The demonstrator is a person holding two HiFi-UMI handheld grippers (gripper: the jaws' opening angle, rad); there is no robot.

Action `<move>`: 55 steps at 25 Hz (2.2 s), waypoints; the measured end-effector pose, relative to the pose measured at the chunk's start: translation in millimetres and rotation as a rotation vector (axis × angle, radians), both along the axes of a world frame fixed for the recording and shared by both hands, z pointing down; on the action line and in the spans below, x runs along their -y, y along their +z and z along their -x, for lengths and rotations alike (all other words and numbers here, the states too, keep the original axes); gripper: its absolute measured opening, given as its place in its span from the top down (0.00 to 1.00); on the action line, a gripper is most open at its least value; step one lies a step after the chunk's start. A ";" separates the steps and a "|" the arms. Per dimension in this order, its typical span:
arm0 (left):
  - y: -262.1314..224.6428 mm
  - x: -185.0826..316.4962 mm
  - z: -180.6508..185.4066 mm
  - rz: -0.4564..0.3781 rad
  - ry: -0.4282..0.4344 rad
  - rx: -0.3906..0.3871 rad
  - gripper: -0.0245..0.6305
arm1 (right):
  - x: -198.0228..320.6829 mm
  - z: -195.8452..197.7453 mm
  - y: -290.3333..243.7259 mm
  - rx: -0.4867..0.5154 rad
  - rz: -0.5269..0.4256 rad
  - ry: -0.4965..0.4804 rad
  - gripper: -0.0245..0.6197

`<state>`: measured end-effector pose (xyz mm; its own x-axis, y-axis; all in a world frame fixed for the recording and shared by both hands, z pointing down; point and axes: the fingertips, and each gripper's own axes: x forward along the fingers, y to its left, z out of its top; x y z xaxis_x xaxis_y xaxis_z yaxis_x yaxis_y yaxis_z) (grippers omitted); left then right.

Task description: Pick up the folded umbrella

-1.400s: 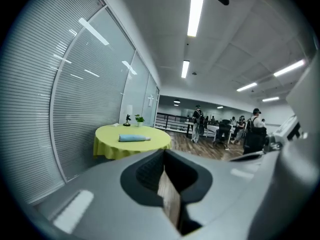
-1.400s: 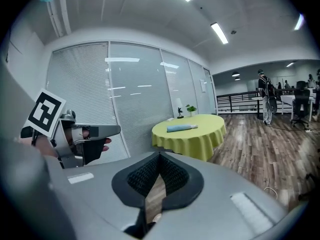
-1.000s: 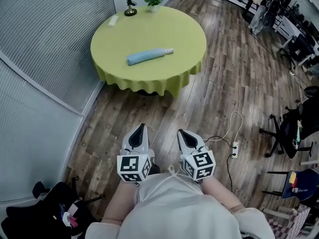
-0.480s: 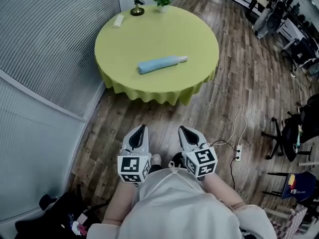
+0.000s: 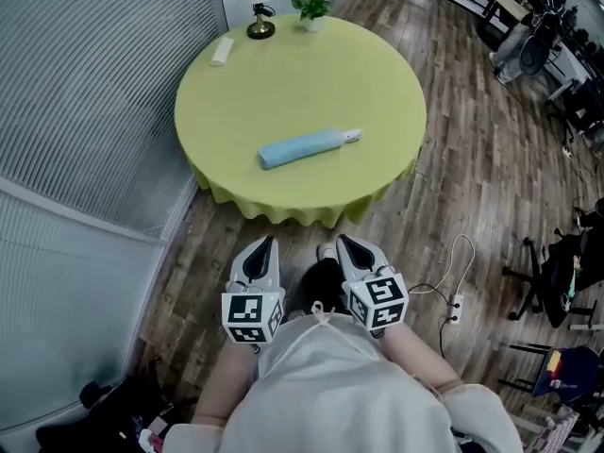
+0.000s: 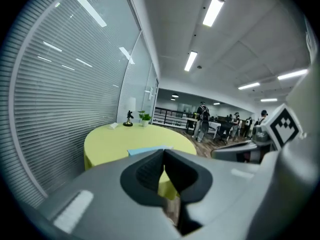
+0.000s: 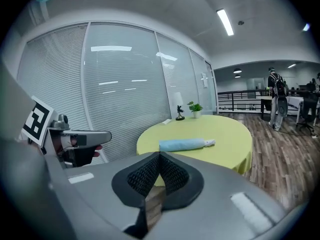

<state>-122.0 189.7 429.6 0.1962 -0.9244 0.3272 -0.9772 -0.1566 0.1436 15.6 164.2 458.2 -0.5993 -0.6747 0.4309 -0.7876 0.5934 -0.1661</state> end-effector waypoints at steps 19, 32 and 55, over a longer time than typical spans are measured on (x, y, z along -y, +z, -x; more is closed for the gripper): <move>24.6 288.7 -13.8 0.022 -0.048 -0.049 0.95 | 313.7 -4.5 -1.0 0.041 -0.059 -0.184 0.96; 83.0 347.2 0.2 0.235 0.260 0.056 0.95 | 356.7 2.6 11.5 0.021 -0.021 -0.005 0.96; 232.6 372.2 -48.4 0.643 0.939 0.634 0.33 | 367.4 -0.1 23.6 -0.032 -0.049 0.141 0.96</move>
<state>-73.6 -182.6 662.3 0.3271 -0.1634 0.9308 -0.4573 -0.8893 0.0046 15.7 -203.2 481.8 -0.4832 -0.7721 0.4128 -0.8683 0.4831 -0.1128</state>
